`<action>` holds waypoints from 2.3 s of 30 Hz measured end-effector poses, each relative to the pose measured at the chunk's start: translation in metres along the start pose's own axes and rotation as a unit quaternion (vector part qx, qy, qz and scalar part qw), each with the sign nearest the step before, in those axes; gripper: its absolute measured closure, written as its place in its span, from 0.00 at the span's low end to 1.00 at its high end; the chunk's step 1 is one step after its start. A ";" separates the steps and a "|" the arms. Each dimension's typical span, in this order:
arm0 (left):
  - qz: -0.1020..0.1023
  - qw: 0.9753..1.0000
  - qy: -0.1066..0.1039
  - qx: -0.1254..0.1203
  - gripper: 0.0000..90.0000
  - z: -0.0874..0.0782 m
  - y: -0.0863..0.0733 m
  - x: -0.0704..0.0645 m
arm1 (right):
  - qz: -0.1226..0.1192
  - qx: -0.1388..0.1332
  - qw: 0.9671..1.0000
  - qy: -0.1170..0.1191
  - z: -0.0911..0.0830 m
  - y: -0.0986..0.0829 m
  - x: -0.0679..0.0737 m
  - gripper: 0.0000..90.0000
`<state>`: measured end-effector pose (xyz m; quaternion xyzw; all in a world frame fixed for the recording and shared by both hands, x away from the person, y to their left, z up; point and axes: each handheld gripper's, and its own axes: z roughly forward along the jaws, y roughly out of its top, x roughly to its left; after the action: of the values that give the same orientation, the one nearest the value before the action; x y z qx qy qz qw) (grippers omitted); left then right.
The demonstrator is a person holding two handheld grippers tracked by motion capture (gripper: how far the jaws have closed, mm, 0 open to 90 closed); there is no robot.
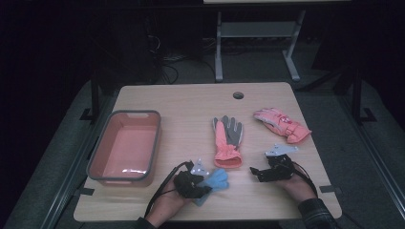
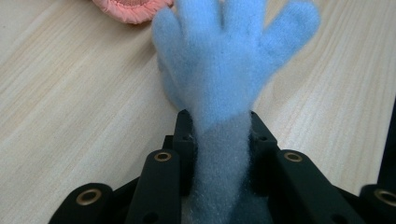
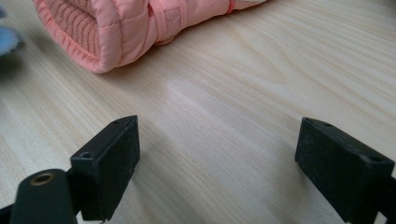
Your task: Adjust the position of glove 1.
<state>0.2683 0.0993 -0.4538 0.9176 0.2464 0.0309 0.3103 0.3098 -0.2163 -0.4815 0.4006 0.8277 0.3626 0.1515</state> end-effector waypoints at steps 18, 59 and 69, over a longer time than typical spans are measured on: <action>-0.025 0.999 -0.001 -0.028 0.80 -0.025 0.008 0.017 | -0.001 0.000 1.000 0.000 0.000 0.000 0.000 0.15; -0.101 0.986 0.075 -0.111 0.80 -0.120 0.023 0.092 | -0.001 -0.001 1.000 -0.001 0.000 0.000 0.000 0.15; -0.121 0.980 0.114 -0.112 0.80 -0.136 0.019 0.123 | -0.001 -0.002 1.000 -0.001 0.000 0.000 0.000 0.15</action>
<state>0.3555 0.2198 -0.3449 0.8310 0.3839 0.1249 0.3826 0.3096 -0.2162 -0.4817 0.3998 0.8274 0.3633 0.1537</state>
